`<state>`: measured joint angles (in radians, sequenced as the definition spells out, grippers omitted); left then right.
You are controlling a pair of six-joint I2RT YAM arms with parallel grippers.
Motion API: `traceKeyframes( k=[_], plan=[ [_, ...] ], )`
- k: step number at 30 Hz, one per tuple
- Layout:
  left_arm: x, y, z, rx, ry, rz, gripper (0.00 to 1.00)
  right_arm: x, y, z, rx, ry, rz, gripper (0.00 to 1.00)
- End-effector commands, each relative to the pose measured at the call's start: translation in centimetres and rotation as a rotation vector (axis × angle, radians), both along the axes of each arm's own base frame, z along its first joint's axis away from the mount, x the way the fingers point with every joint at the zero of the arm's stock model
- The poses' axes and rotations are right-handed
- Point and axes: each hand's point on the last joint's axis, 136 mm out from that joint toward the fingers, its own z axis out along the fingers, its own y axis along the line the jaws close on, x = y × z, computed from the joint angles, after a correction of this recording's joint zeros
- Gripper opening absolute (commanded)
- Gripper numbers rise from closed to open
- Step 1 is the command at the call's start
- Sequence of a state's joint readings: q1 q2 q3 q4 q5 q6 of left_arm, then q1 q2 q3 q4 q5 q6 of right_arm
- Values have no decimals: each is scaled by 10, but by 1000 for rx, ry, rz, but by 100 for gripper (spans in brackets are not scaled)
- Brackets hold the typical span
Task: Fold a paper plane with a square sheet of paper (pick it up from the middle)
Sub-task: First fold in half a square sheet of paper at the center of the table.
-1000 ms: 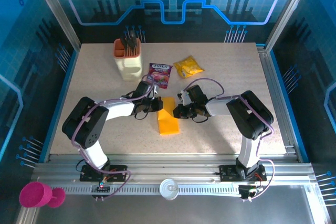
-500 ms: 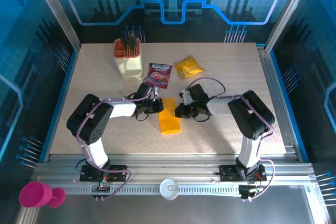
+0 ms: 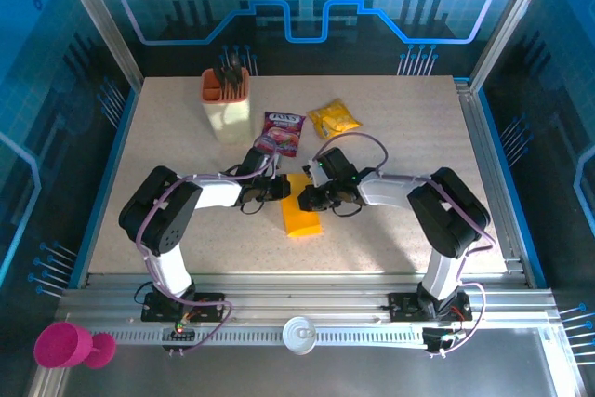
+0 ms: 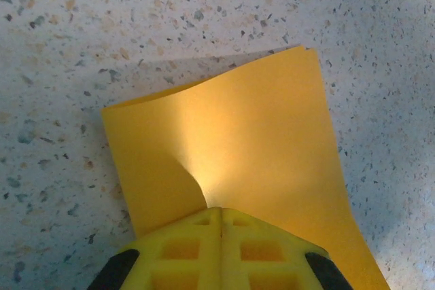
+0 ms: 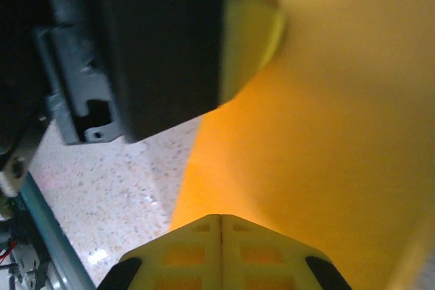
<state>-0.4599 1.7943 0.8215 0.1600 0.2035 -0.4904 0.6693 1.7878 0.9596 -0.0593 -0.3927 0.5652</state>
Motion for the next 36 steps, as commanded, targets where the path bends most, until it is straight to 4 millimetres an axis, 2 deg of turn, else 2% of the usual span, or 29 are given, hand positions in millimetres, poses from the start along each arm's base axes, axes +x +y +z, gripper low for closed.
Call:
traceKeyframes(
  k=[1,8,13,19,24,30,36],
  plan=[
    [-14,10,-25,50,76,-9,0,-8,16,8,10,-7,19,0],
    [-15,11,-25,59,78,-15,0,-20,41,-2,25,4,57,0],
    [-14,10,-24,59,77,-18,0,-22,48,-10,22,14,68,0],
    [-14,9,-25,60,86,-20,0,-26,40,-36,-44,37,65,0],
    [-14,10,-30,63,98,-15,0,-40,27,-51,-67,55,60,0],
    [-16,12,-35,77,107,-15,0,-58,19,-54,-70,62,72,0],
    [-17,14,-38,87,113,-14,0,-77,20,-48,-89,38,137,0]
  ],
)
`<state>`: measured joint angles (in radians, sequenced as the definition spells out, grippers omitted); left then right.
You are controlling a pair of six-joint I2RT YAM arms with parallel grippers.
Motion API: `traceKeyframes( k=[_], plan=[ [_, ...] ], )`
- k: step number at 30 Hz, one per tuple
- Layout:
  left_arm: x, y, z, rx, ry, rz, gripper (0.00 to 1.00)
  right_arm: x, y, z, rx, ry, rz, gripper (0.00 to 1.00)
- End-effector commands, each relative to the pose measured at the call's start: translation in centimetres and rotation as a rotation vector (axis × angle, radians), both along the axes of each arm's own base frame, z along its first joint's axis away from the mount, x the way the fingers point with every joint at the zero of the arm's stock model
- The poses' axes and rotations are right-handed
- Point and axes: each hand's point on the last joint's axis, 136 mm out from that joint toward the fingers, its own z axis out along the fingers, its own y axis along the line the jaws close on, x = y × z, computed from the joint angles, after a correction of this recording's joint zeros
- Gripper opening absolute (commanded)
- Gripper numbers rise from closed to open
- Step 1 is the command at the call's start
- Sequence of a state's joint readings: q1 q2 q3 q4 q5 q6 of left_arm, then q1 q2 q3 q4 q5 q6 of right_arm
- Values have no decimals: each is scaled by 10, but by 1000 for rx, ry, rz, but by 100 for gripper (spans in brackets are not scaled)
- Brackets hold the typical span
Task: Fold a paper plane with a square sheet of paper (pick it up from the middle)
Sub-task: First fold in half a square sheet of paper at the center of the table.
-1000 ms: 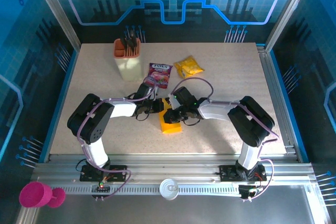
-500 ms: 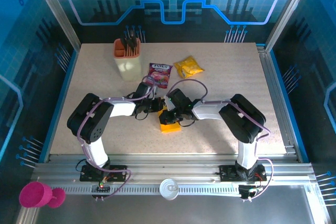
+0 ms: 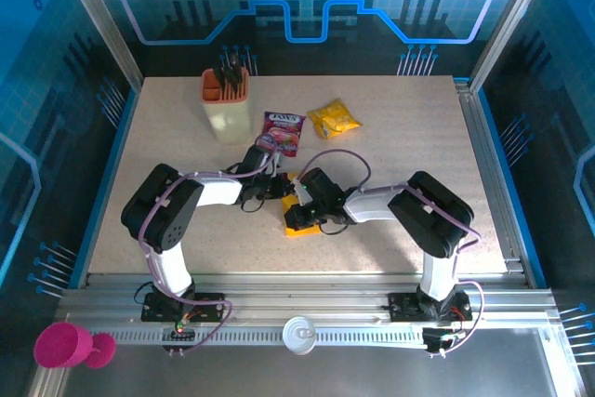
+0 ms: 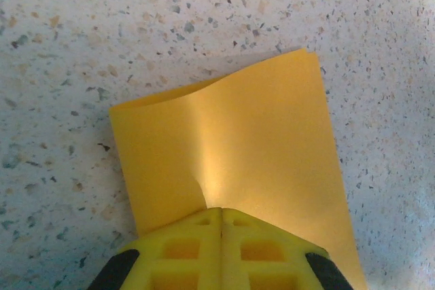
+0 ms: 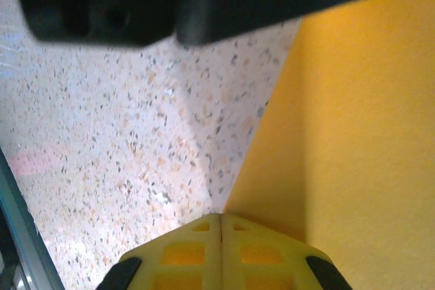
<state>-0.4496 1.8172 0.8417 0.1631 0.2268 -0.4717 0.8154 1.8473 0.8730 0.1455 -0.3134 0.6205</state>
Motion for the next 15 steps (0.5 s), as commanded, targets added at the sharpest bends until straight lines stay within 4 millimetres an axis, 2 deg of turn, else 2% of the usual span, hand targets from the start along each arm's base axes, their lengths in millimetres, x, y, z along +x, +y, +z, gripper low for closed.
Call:
traceKeyframes(
  k=[1,10,13,15],
  plan=[
    [-22,15,-38,97,116,3,0,-43,-14,-17,-95,80,86,0],
    [-22,15,-38,100,115,-2,0,-66,-24,-21,-132,94,127,0],
    [-22,14,-38,95,116,-3,0,-67,-27,-11,-115,90,126,0],
    [-22,14,-36,90,113,-4,0,-60,-28,4,-73,79,106,0]
  ],
)
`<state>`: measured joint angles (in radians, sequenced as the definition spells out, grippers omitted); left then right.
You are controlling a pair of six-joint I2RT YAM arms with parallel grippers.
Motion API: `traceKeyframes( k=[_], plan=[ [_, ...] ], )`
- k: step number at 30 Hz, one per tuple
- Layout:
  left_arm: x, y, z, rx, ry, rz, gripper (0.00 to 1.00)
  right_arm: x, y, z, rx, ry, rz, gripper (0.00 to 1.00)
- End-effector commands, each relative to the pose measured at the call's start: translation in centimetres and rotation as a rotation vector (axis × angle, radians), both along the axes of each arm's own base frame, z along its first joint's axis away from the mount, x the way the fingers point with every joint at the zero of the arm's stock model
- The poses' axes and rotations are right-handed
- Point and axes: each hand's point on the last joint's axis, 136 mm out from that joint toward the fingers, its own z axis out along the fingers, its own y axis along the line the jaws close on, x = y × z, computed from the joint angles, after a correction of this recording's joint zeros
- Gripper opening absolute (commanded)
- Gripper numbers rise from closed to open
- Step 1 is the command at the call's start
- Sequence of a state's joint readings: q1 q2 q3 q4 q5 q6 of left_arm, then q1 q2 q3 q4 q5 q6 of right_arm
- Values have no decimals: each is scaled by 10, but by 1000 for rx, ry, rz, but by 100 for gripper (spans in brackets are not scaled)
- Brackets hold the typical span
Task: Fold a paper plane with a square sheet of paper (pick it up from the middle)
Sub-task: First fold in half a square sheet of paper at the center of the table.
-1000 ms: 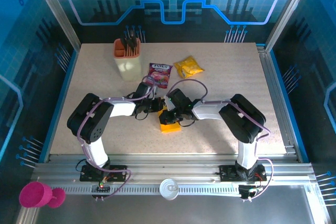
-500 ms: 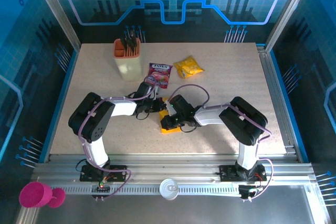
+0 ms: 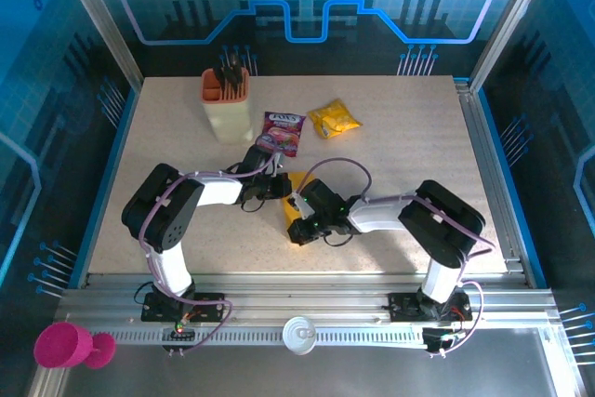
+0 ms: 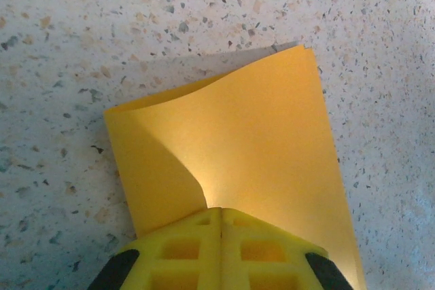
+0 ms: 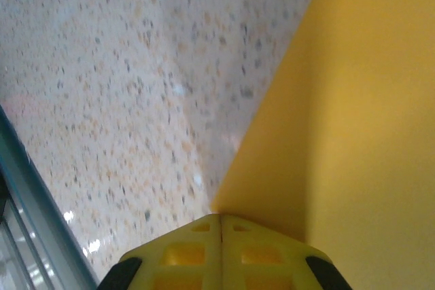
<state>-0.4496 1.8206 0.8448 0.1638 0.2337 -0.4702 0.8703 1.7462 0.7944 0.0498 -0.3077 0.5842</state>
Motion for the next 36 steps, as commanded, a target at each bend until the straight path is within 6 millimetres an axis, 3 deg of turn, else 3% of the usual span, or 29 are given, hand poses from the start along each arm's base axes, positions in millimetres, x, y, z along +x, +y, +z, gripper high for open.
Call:
traceKeyframes(
  k=[1,7,14,18,22,27,36],
  plan=[
    [-22,15,-36,93,113,1,0,-14,-13,12,6,53,16,0],
    [-23,15,-33,87,108,0,0,8,-6,59,107,4,-15,0],
    [-24,15,-32,85,106,-1,0,30,16,63,136,-10,-50,0],
    [-24,14,-32,80,110,0,0,39,25,43,130,21,-72,0],
    [-23,12,-32,69,118,-1,0,37,22,13,82,66,-100,0],
    [-21,9,-28,39,121,22,0,29,-5,-22,9,123,-185,0],
    [8,24,-20,21,112,105,0,16,-43,-50,-139,164,-283,0]
  ],
)
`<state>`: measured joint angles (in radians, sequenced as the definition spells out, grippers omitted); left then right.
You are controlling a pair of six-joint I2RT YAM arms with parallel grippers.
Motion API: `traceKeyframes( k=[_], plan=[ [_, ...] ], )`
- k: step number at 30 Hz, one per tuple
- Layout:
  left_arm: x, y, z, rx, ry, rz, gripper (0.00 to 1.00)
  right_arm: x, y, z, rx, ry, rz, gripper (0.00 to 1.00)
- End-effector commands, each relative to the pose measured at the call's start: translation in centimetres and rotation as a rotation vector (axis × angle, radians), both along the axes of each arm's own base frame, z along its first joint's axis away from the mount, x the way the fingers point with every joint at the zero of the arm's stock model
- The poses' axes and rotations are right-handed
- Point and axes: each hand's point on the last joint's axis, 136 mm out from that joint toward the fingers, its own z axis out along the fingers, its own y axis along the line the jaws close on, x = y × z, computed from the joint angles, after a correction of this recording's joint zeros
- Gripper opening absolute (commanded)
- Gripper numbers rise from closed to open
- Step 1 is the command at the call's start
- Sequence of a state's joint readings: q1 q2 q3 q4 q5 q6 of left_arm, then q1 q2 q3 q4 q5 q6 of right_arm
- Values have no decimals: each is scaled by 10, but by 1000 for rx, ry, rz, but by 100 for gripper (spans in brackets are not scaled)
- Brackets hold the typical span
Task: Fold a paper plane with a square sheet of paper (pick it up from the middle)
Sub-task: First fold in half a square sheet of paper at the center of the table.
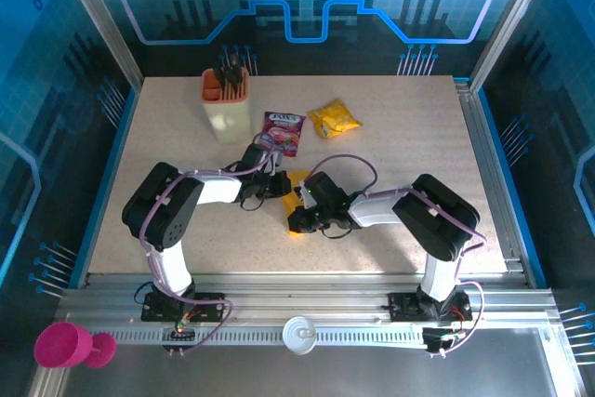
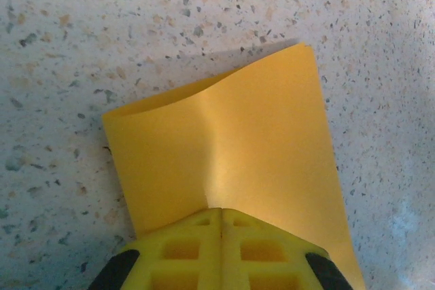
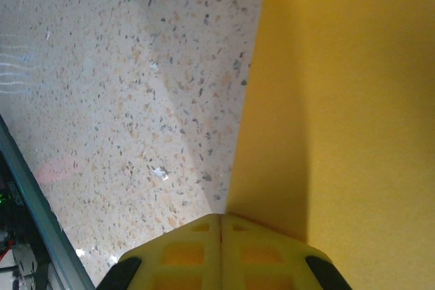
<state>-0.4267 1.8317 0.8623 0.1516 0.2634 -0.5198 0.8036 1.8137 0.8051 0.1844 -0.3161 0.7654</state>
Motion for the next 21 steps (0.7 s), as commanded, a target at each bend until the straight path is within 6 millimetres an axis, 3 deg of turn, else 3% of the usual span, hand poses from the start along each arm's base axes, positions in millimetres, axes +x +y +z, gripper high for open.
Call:
traceKeyframes(
  k=[1,21],
  plan=[
    [5,23,-21,63,72,66,0,-22,-48,-49,-213,120,-76,0],
    [63,48,-6,96,38,145,0,-38,-64,-74,-267,186,-97,0]
  ],
)
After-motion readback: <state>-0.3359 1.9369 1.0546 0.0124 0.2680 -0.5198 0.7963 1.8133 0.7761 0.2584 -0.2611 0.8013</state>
